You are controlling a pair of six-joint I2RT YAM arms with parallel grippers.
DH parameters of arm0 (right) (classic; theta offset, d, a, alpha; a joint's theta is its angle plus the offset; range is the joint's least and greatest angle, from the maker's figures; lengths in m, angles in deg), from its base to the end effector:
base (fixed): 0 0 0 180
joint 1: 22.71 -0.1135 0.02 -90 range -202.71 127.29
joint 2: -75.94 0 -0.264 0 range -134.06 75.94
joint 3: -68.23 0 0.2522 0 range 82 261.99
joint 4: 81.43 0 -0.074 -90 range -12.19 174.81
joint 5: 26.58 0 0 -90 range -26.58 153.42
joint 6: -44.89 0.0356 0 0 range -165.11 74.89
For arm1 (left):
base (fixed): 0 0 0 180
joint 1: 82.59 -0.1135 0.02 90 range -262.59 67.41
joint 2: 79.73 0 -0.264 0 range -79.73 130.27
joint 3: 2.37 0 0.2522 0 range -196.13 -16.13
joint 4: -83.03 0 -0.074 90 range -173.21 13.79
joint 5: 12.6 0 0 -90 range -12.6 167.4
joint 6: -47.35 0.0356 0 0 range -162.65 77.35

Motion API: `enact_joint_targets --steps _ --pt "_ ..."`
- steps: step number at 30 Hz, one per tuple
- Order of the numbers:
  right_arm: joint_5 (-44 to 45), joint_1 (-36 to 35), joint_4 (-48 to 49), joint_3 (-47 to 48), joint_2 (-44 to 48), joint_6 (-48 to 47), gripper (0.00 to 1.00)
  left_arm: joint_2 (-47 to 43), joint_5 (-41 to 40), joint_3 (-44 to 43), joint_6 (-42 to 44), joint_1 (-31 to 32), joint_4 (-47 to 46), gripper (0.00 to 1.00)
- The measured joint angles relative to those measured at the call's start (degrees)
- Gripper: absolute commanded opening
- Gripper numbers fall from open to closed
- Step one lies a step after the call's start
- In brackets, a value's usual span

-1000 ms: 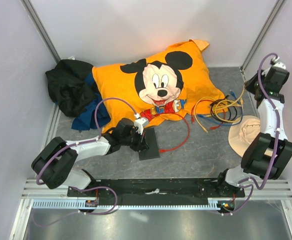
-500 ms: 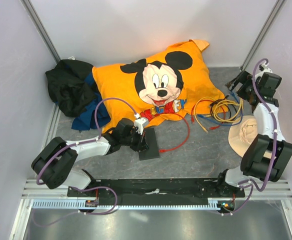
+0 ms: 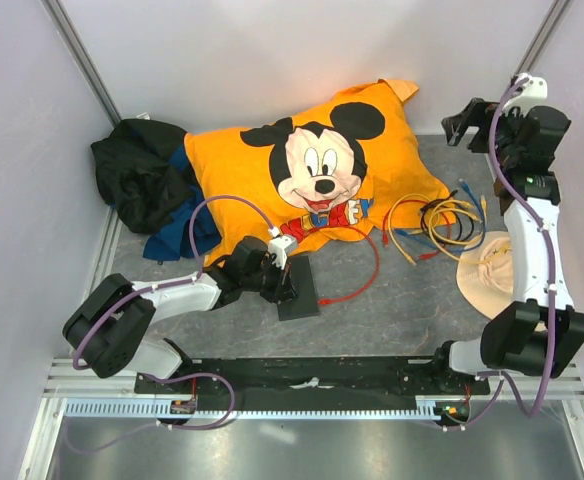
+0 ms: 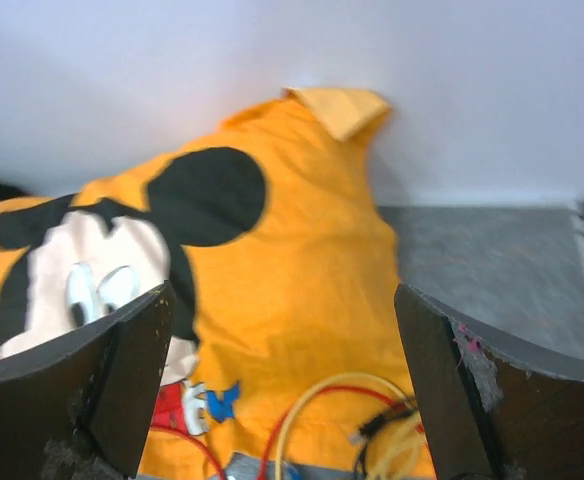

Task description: Pull the plug from the switch port

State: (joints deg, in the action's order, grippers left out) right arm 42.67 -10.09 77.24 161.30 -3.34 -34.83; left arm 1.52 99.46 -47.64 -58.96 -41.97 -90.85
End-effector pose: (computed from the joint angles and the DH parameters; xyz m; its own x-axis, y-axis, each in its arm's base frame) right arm 0.3172 -0.0581 0.4189 -0.1507 0.2048 -0.9671 -0.1134 0.9683 0.2227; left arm 0.1912 -0.1816 0.1545 -0.7173 0.2723 -0.6414 0.6392 0.6236 -0.4500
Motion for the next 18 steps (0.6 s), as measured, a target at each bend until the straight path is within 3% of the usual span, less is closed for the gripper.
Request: enact_joint_targets --steps 4,8,12,18 --pt "-10.95 -1.99 -0.46 3.63 -3.67 -1.68 0.97 0.00 0.00 0.00 0.02 0.00 0.00 0.02" --pt "-18.84 -9.77 -8.90 1.81 -6.40 -10.56 0.97 0.00 -0.02 0.00 0.00 0.00 0.00 0.02" --pt "-27.21 -19.17 -26.75 1.29 -11.87 -26.80 0.91 0.00 -0.02 0.00 0.00 0.00 0.00 0.02" --pt "-33.16 -25.07 -51.17 4.35 -28.17 -46.56 0.90 0.00 -0.02 0.00 0.00 0.00 0.00 0.02"
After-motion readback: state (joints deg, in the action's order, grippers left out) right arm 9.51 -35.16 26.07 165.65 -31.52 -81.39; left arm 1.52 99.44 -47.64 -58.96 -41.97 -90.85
